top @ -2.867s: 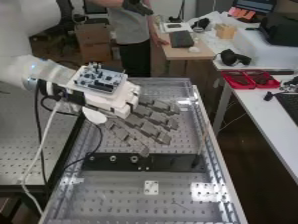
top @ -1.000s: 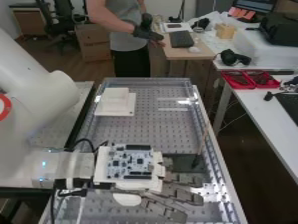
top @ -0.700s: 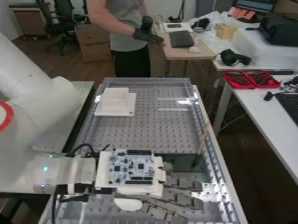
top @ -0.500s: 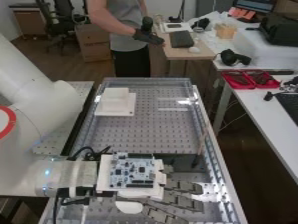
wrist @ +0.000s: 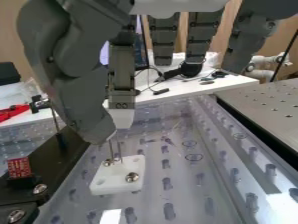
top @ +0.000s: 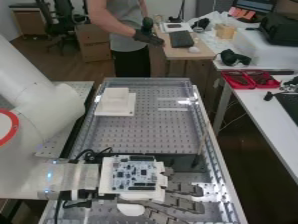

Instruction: Grab the paper clip and place it in the clear container

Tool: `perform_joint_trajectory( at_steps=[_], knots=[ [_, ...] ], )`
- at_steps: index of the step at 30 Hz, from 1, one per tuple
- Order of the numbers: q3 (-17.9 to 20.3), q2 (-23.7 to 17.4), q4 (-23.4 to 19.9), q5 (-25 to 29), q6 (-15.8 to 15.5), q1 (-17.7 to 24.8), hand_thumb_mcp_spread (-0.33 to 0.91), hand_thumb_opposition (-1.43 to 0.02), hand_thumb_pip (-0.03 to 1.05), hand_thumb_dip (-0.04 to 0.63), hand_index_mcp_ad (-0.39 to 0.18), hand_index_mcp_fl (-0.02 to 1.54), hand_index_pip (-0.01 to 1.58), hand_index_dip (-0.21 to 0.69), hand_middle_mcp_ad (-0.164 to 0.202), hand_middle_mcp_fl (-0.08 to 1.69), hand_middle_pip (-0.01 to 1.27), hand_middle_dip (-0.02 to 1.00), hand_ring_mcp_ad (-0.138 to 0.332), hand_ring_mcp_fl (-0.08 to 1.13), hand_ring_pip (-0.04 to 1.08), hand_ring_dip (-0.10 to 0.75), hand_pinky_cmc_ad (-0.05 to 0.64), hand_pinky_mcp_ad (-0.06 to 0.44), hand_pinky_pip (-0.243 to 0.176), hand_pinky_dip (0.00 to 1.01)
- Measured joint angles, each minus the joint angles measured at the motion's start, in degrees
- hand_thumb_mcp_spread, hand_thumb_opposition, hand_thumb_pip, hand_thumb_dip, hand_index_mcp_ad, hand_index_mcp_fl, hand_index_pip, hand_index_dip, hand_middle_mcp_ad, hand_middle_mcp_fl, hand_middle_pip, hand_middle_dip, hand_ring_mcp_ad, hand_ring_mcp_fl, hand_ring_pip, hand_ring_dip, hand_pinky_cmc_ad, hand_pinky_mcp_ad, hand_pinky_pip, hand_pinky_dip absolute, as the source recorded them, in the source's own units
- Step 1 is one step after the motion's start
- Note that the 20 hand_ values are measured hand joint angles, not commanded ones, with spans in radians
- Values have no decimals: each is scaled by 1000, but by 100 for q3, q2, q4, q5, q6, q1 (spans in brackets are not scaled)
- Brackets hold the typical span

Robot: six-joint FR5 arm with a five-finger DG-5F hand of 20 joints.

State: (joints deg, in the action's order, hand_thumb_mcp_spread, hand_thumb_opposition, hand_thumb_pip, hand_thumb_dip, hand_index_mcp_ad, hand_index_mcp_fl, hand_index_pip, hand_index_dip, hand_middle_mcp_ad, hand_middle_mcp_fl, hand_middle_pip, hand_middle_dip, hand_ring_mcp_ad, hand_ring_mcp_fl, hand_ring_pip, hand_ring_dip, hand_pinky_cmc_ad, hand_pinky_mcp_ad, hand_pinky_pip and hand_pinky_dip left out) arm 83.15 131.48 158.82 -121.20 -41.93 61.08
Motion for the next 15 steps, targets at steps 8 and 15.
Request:
perform_joint_trajectory(
  at_steps=[8, 15],
  knots=[
    [-11, 16, 2, -14, -3, -9, 421, -860, 675, 281, -143, 271, 1477, 106, 82, 5, 138, 188, 145, 0, 96, 112, 351, 295, -89, 265],
    [-22, 36, 29, -26, -6, -7, 447, -899, 675, 281, -161, 290, 1510, 106, 82, 9, 138, 188, 145, 0, 96, 112, 346, 295, -75, 271]
  ],
)
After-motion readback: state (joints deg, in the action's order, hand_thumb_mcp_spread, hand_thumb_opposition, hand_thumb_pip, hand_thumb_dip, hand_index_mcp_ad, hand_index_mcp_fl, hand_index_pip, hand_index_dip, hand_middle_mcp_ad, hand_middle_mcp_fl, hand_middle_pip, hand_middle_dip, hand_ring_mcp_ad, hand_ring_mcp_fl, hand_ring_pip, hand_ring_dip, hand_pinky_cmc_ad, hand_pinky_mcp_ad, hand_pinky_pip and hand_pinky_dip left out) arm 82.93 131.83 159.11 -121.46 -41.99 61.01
